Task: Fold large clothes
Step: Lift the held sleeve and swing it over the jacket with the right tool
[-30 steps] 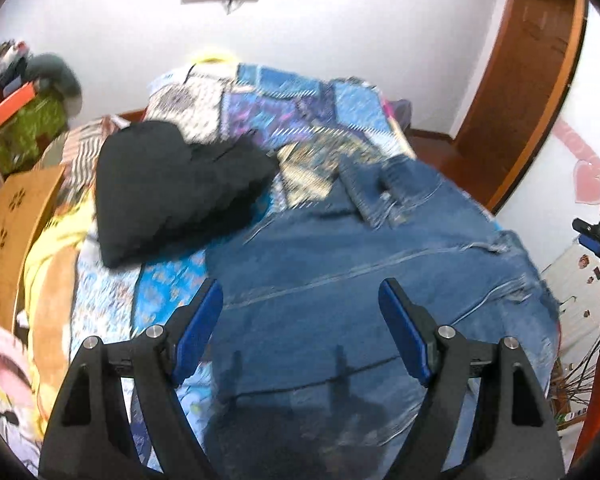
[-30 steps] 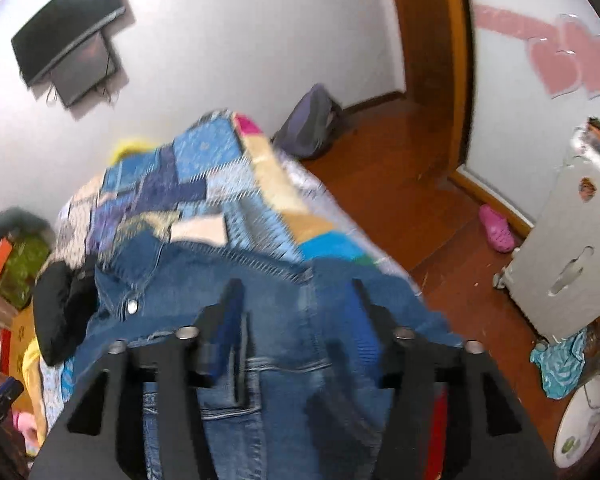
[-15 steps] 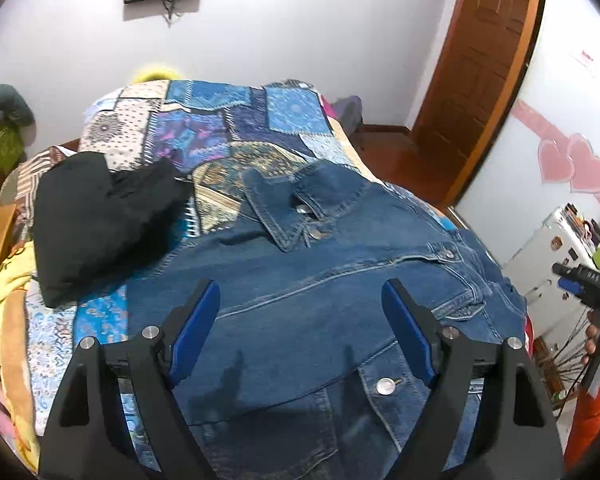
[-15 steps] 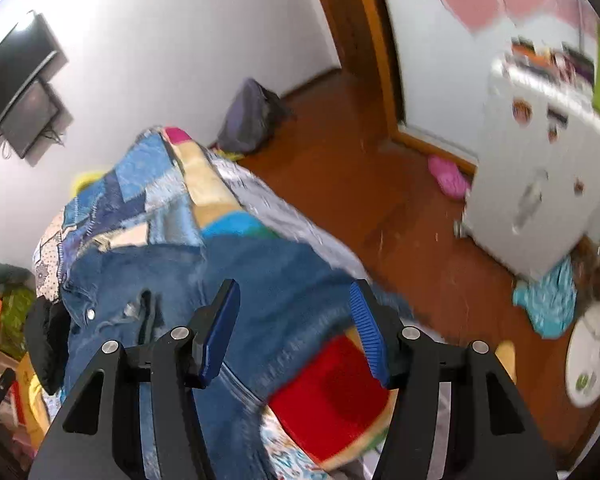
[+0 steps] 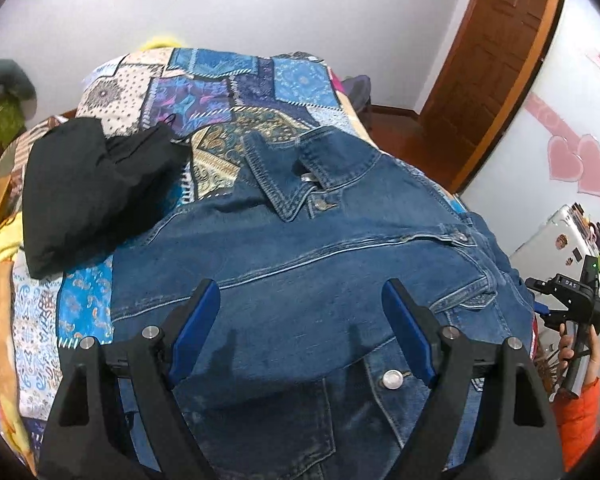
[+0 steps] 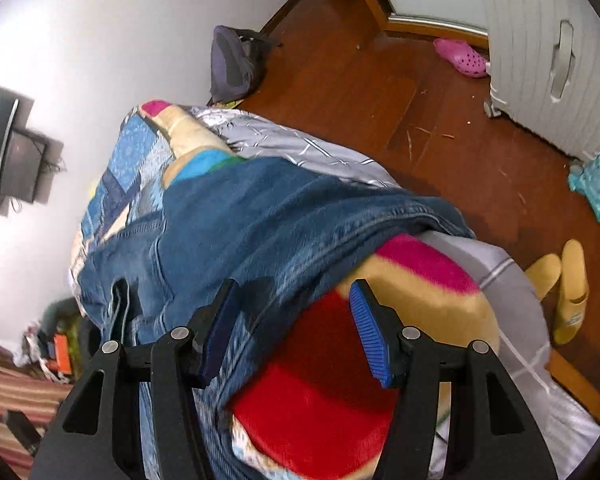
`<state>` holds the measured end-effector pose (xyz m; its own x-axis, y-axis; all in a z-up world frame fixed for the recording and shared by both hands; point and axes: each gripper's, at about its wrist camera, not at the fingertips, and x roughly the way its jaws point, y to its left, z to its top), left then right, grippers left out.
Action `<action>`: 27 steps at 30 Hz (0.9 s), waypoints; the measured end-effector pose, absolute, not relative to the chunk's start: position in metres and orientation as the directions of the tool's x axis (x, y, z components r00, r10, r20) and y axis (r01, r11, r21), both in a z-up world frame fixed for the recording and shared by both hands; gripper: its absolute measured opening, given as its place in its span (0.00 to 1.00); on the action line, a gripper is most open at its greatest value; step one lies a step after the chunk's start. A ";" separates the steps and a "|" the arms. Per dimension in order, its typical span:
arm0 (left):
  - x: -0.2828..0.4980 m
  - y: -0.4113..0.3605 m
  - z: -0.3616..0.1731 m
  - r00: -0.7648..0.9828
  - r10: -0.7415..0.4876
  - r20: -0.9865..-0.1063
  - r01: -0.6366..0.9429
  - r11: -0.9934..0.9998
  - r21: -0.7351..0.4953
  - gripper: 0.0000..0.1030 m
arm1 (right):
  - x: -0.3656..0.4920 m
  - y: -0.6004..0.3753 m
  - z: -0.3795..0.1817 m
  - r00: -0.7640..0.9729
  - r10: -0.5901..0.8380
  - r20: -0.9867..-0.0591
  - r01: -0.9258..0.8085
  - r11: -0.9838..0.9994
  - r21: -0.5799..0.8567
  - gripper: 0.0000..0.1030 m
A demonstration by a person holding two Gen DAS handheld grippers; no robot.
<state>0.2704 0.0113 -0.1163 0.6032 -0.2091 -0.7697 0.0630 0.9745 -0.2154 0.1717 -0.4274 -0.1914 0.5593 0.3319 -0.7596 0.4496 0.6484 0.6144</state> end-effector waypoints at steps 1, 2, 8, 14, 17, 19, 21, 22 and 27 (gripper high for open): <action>0.271 0.014 -0.118 0.601 -0.208 -0.772 0.054 0.974 -0.220 0.80 | 0.175 -0.430 -0.195 0.559 0.335 -0.758 0.457 0.638 0.620 0.52; 0.271 0.015 -0.119 0.600 -0.207 -0.773 0.047 0.973 -0.224 0.80 | 0.178 -0.431 -0.199 0.561 0.336 -0.757 0.462 0.632 0.622 0.52; 0.274 0.022 -0.125 0.589 -0.219 -0.778 0.024 0.967 -0.255 0.80 | 0.192 -0.432 -0.208 0.565 0.300 -0.769 0.497 0.620 0.607 0.49; 0.269 0.026 -0.126 0.589 -0.253 -0.768 0.029 0.956 -0.293 0.80 | 0.190 -0.423 -0.183 0.576 0.203 -0.792 0.486 0.694 0.531 0.13; 0.268 0.027 -0.125 0.596 -0.243 -0.766 0.031 0.959 -0.281 0.80 | 0.188 -0.421 -0.163 0.589 0.182 -0.787 0.466 0.719 0.515 0.12; 0.266 0.028 -0.124 0.602 -0.237 -0.762 0.033 0.961 -0.273 0.80 | 0.188 -0.417 -0.148 0.605 0.180 -0.775 0.442 0.734 0.516 0.11; 0.264 0.029 -0.123 0.608 -0.237 -0.758 0.039 0.962 -0.269 0.80 | 0.188 -0.411 -0.131 0.643 0.194 -0.741 0.390 0.750 0.534 0.10; 0.263 0.030 -0.123 0.610 -0.236 -0.756 0.041 0.963 -0.267 0.80 | 0.187 -0.405 -0.117 0.668 0.203 -0.716 0.349 0.764 0.542 0.10; 0.259 0.035 -0.124 0.615 -0.240 -0.751 0.039 0.961 -0.275 0.80 | 0.186 -0.355 -0.060 0.730 0.279 -0.625 0.144 0.831 0.538 0.09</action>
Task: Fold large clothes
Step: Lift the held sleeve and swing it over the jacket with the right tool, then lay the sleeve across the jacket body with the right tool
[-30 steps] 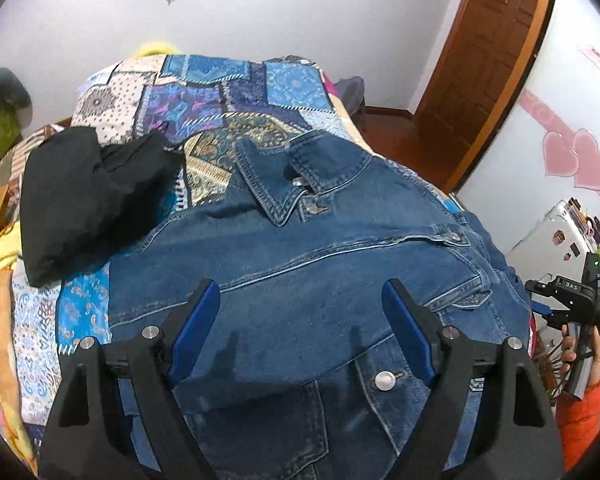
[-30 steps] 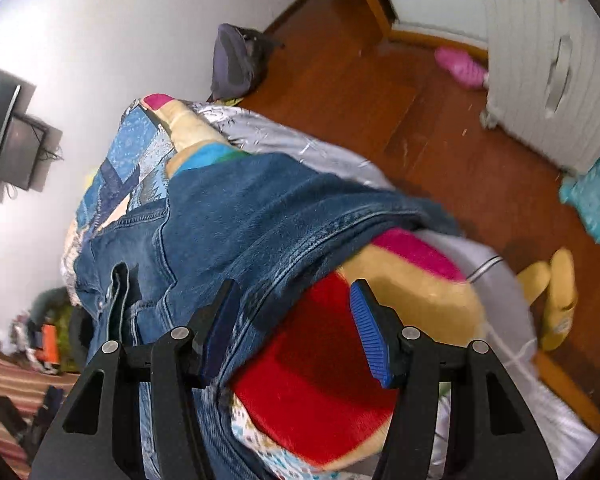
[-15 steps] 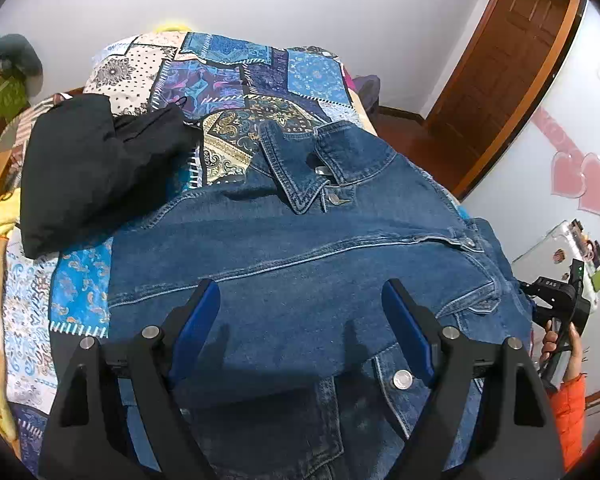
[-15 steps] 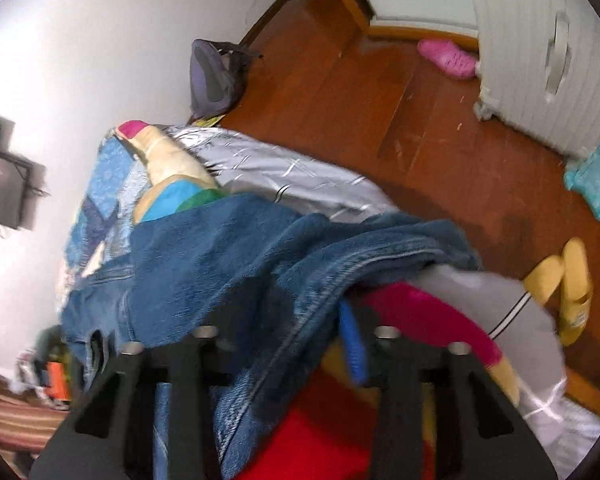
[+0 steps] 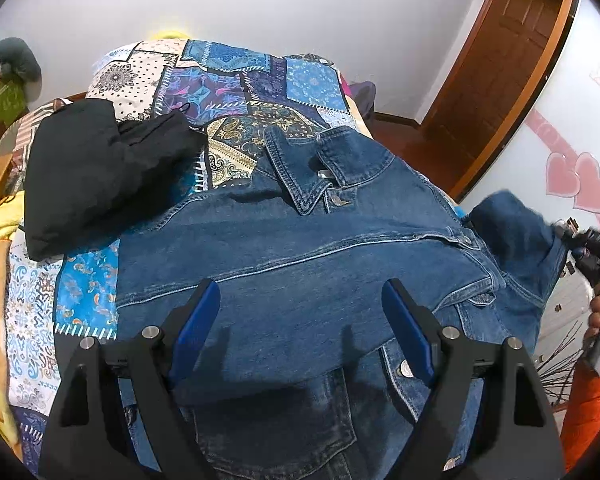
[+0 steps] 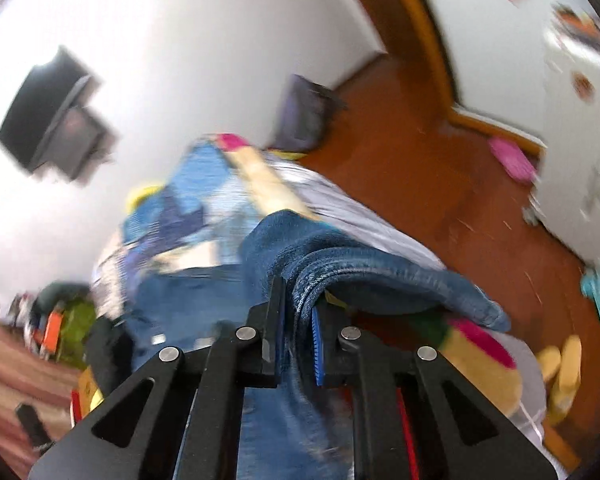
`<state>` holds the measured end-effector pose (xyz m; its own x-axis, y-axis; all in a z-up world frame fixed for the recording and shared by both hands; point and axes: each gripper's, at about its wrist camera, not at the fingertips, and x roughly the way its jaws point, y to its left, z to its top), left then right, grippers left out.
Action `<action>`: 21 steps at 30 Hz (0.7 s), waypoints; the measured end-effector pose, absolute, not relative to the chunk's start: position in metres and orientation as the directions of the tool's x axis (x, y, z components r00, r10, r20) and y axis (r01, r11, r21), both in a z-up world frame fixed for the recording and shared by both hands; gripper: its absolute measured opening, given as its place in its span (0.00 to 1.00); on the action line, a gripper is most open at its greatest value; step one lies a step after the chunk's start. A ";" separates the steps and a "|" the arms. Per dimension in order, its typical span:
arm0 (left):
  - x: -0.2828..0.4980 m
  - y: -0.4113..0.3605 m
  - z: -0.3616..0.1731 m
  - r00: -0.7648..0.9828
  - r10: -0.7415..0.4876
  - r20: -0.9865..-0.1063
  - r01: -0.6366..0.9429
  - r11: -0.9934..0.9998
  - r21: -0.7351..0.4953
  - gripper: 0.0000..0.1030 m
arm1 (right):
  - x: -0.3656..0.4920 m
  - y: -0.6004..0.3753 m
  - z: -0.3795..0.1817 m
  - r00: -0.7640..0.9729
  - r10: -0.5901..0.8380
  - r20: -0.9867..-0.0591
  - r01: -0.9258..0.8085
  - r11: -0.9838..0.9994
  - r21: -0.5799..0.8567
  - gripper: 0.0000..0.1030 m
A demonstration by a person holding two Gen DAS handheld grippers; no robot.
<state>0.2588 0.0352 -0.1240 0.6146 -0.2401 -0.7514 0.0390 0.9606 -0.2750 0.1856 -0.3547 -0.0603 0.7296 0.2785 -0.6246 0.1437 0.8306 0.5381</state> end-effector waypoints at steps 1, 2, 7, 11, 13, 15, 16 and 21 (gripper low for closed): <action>0.257 0.037 -0.124 0.616 -0.242 -0.749 0.037 0.959 -0.279 0.80 | 0.186 -0.340 -0.052 0.729 0.305 -0.613 0.096 0.841 0.532 0.09; 0.256 0.038 -0.124 0.618 -0.243 -0.747 0.035 0.959 -0.283 0.80 | 0.186 -0.324 -0.046 0.725 0.330 -0.604 0.048 0.851 0.523 0.09; 0.249 0.048 -0.125 0.621 -0.236 -0.747 0.022 0.959 -0.284 0.80 | 0.187 -0.255 -0.060 0.651 0.403 -0.643 -0.090 0.882 0.462 0.09; 0.244 0.058 -0.128 0.619 -0.223 -0.753 0.003 0.960 -0.281 0.80 | 0.191 -0.221 -0.100 0.548 0.415 -0.727 -0.103 0.895 0.433 0.09; 0.242 0.062 -0.130 0.617 -0.218 -0.756 -0.006 0.960 -0.281 0.80 | 0.189 -0.210 -0.120 0.509 0.403 -0.761 -0.105 0.906 0.410 0.09; 0.241 0.065 -0.133 0.613 -0.213 -0.761 -0.015 0.960 -0.281 0.80 | 0.186 -0.203 -0.125 0.503 0.373 -0.780 -0.112 0.923 0.369 0.09; 0.240 0.066 -0.134 0.610 -0.212 -0.763 -0.018 0.960 -0.281 0.80 | 0.183 -0.202 -0.123 0.509 0.358 -0.782 -0.119 0.930 0.348 0.10; 0.241 0.063 -0.139 0.598 -0.211 -0.773 -0.024 0.960 -0.280 0.80 | 0.175 -0.201 -0.103 0.523 0.325 -0.788 -0.147 0.945 0.292 0.14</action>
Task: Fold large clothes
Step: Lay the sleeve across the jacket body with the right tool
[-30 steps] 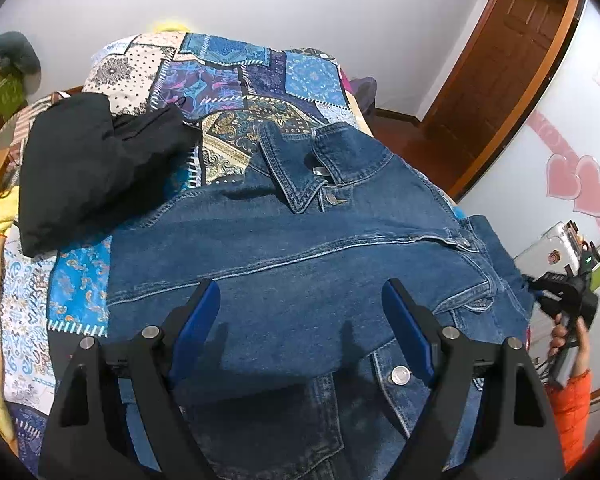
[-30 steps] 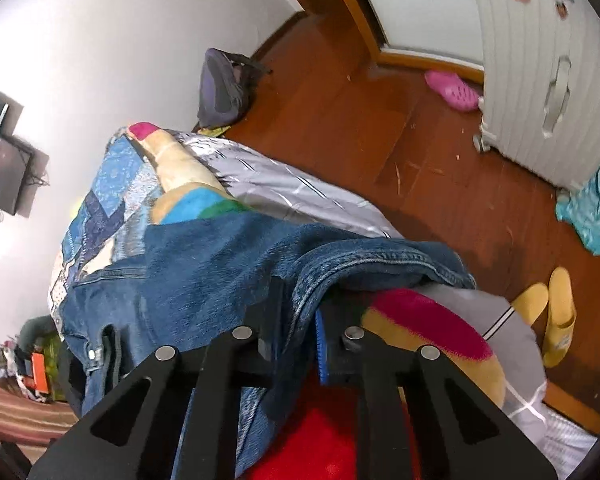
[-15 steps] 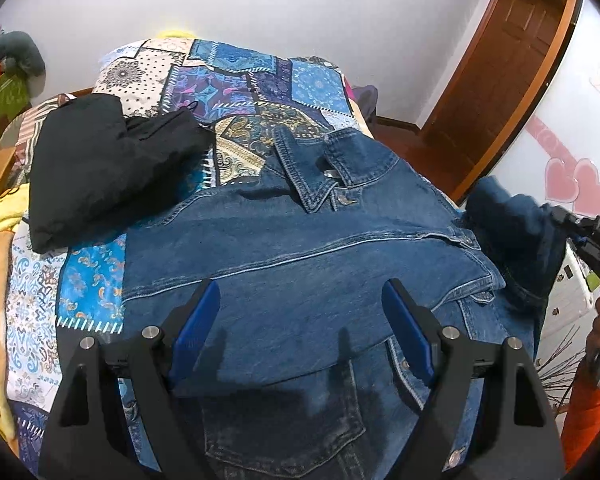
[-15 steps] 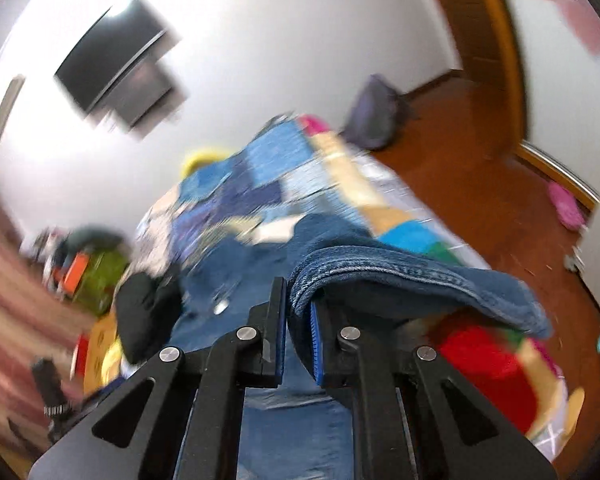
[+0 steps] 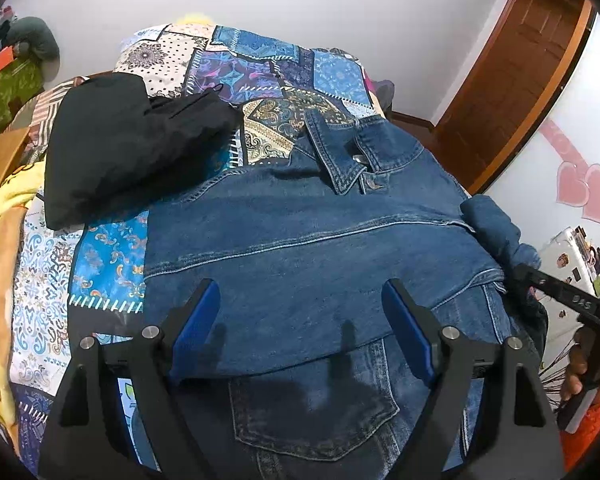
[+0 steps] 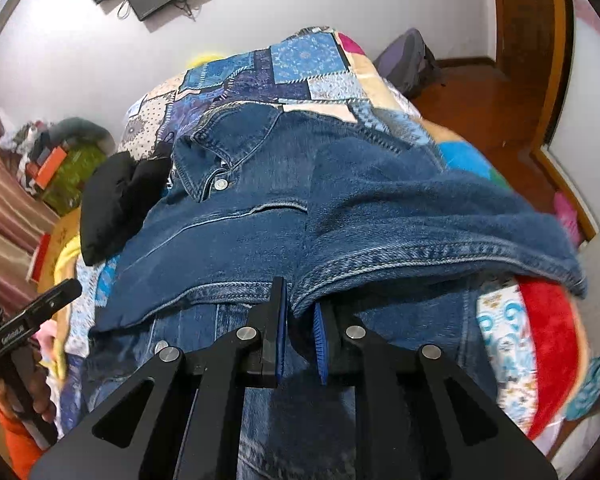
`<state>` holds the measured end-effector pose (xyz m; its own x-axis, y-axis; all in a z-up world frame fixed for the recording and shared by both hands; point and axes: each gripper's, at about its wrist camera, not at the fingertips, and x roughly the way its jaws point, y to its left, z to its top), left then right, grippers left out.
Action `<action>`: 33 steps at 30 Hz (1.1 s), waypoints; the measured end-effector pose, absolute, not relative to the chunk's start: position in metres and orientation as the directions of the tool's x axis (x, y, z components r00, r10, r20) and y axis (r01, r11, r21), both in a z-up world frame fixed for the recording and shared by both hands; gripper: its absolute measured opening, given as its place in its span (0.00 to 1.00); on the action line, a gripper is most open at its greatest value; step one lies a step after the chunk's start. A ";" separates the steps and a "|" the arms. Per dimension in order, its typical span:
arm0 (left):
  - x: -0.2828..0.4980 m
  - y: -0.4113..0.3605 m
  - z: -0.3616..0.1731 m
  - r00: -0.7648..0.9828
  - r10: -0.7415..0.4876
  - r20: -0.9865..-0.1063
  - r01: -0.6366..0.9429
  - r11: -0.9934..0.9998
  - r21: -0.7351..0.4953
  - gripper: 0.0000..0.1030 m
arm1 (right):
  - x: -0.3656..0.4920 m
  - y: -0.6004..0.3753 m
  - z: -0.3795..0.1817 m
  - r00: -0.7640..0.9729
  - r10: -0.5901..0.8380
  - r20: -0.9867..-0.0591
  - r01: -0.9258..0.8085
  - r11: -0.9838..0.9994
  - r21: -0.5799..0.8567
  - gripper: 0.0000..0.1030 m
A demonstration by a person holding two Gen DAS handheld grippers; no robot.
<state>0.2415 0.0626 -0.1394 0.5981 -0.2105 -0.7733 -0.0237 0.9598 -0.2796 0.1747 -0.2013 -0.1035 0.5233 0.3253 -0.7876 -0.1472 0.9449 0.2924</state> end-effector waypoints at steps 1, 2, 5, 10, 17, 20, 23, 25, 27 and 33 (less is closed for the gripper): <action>0.242 0.061 -0.139 0.597 -0.211 -0.774 -0.020 0.960 -0.278 0.80 | 0.174 -0.205 -0.101 0.517 0.336 -0.787 -0.150 0.941 0.303 0.17; 0.242 0.058 -0.139 0.597 -0.212 -0.774 -0.014 0.962 -0.274 0.80 | 0.172 -0.209 -0.098 0.509 0.360 -0.782 -0.154 0.932 0.329 0.19; 0.243 0.050 -0.138 0.597 -0.210 -0.775 0.006 0.966 -0.258 0.80 | 0.164 -0.221 -0.089 0.520 0.397 -0.756 -0.145 0.913 0.381 0.26; 0.246 0.039 -0.136 0.593 -0.213 -0.776 0.031 0.970 -0.243 0.80 | 0.157 -0.241 -0.073 0.585 0.384 -0.714 -0.095 0.907 0.410 0.37; 0.251 0.031 -0.140 0.579 -0.217 -0.786 0.033 0.969 -0.243 0.80 | 0.158 -0.290 -0.064 0.681 0.278 -0.678 0.069 0.897 0.437 0.62; 0.253 0.028 -0.142 0.571 -0.212 -0.793 0.036 0.972 -0.234 0.80 | 0.165 -0.312 -0.077 0.682 0.243 -0.690 0.164 0.869 0.468 0.62; 0.255 0.025 -0.144 0.564 -0.209 -0.799 0.036 0.973 -0.229 0.80 | 0.173 -0.328 -0.096 0.660 0.252 -0.708 0.236 0.825 0.513 0.62; 0.256 0.024 -0.145 0.560 -0.209 -0.802 0.034 0.973 -0.230 0.80 | 0.178 -0.337 -0.110 0.644 0.254 -0.722 0.278 0.802 0.529 0.62; 0.258 0.024 -0.146 0.555 -0.208 -0.805 0.029 0.972 -0.232 0.80 | 0.183 -0.344 -0.125 0.624 0.260 -0.737 0.316 0.778 0.543 0.62; 0.262 0.021 -0.150 0.543 -0.210 -0.813 0.026 0.972 -0.233 0.80 | 0.197 -0.367 -0.168 0.584 0.334 -0.740 0.411 0.665 0.624 0.62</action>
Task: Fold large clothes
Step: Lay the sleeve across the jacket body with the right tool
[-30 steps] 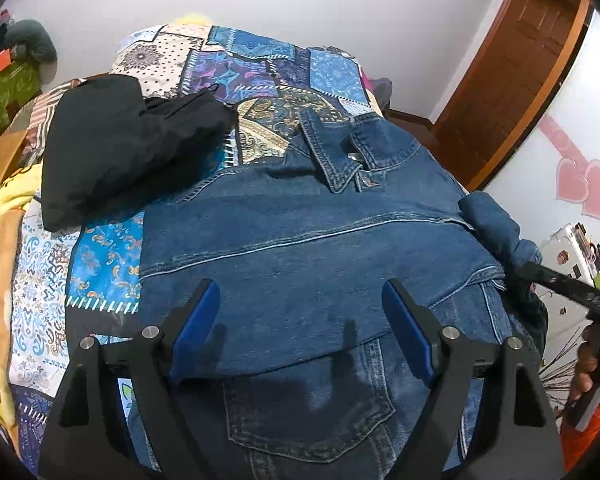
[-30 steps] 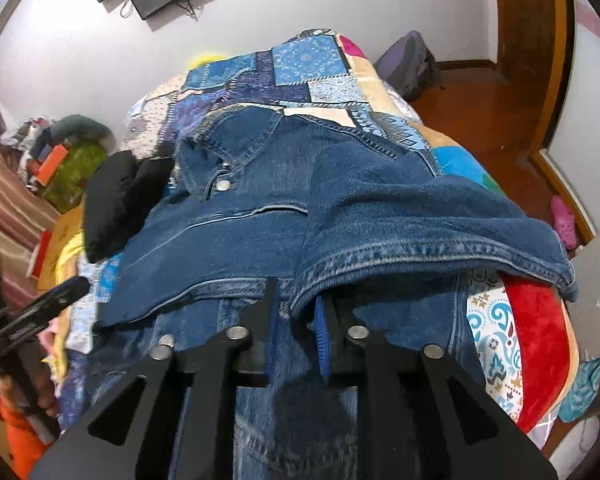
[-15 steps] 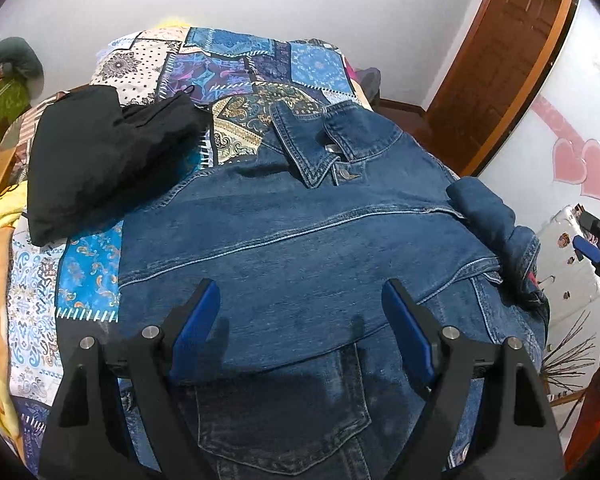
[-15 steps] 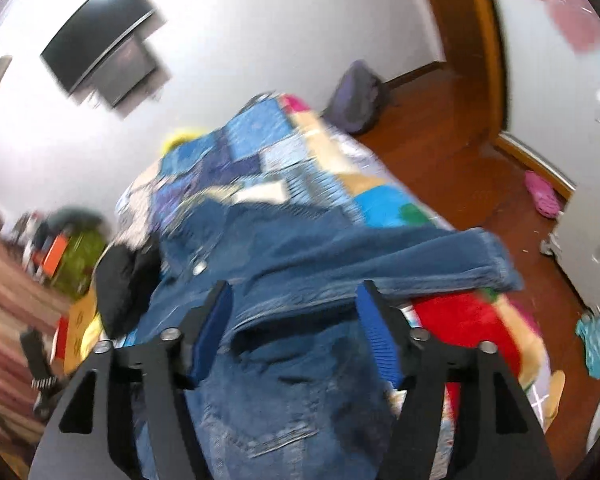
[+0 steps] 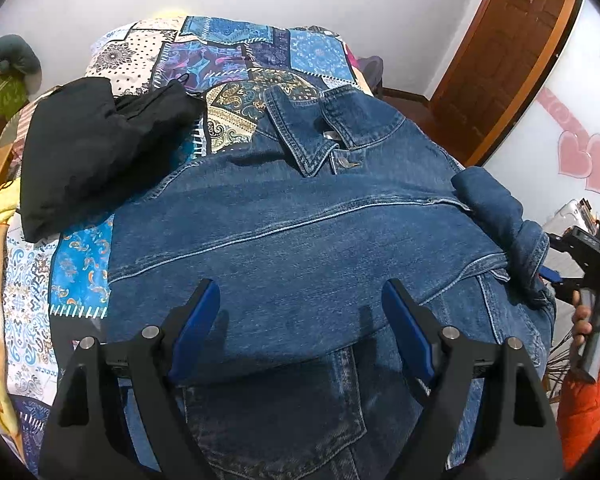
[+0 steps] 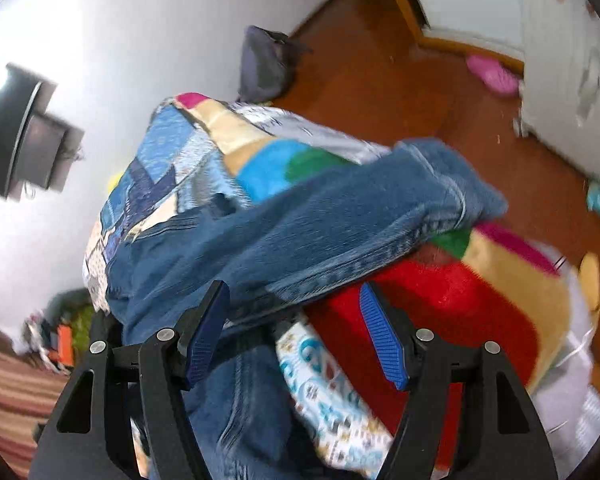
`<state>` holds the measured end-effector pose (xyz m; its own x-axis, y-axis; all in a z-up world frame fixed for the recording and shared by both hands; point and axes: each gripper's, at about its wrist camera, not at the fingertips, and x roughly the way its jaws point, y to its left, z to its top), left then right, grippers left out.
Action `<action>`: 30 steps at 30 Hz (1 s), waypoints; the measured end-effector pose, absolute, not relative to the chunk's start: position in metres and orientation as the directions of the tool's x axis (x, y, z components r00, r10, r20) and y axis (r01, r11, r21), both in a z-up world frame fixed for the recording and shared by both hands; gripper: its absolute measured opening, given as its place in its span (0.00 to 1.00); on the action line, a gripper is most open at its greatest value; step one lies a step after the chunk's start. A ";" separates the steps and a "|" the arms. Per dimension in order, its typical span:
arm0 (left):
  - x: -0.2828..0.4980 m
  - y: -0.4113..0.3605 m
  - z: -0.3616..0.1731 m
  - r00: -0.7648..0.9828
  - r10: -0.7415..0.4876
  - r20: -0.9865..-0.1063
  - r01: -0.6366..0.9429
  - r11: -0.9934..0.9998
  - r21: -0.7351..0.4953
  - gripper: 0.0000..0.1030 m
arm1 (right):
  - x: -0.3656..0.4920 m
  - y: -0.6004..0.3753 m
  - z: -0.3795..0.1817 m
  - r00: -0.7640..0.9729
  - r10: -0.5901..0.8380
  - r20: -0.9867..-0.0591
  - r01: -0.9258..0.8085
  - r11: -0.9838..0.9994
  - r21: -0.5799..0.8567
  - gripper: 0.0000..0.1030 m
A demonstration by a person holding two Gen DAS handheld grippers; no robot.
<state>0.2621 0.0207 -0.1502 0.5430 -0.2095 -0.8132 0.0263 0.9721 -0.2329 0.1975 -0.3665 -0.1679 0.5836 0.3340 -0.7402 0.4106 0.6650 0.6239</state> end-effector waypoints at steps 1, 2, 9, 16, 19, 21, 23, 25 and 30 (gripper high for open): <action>0.263 0.020 -0.151 0.542 -0.211 -0.814 0.027 0.972 -0.235 0.80 | 0.199 -0.371 -0.172 0.599 0.324 -0.732 0.417 0.654 0.631 0.62; 0.263 0.020 -0.151 0.541 -0.212 -0.814 0.026 0.971 -0.236 0.80 | 0.201 -0.375 -0.175 0.613 0.302 -0.730 0.433 0.644 0.631 0.62; 0.261 0.021 -0.154 0.539 -0.203 -0.817 0.021 0.973 -0.228 0.80 | 0.214 -0.371 -0.169 0.623 0.213 -0.753 0.434 0.707 0.559 0.28; 0.257 0.027 -0.150 0.553 -0.209 -0.807 0.015 0.970 -0.241 0.80 | 0.208 -0.360 -0.124 0.693 0.149 -0.706 0.326 0.808 0.491 0.11; 0.254 0.030 -0.148 0.562 -0.212 -0.800 0.018 0.970 -0.244 0.80 | 0.205 -0.353 -0.093 0.737 0.166 -0.655 0.257 0.828 0.499 0.10; 0.251 0.032 -0.145 0.569 -0.214 -0.794 0.019 0.969 -0.247 0.80 | 0.203 -0.342 -0.071 0.765 0.182 -0.617 0.199 0.846 0.496 0.09; 0.248 0.035 -0.143 0.577 -0.214 -0.788 0.020 0.968 -0.249 0.80 | 0.200 -0.327 -0.047 0.789 0.207 -0.578 0.131 0.864 0.487 0.09; 0.244 0.039 -0.140 0.588 -0.215 -0.780 0.017 0.967 -0.253 0.80 | 0.197 -0.310 -0.027 0.806 0.235 -0.543 0.063 0.879 0.473 0.09; 0.234 0.055 -0.133 0.615 -0.215 -0.759 0.001 0.962 -0.272 0.80 | 0.192 -0.246 0.018 0.808 0.351 -0.473 -0.140 0.895 0.424 0.09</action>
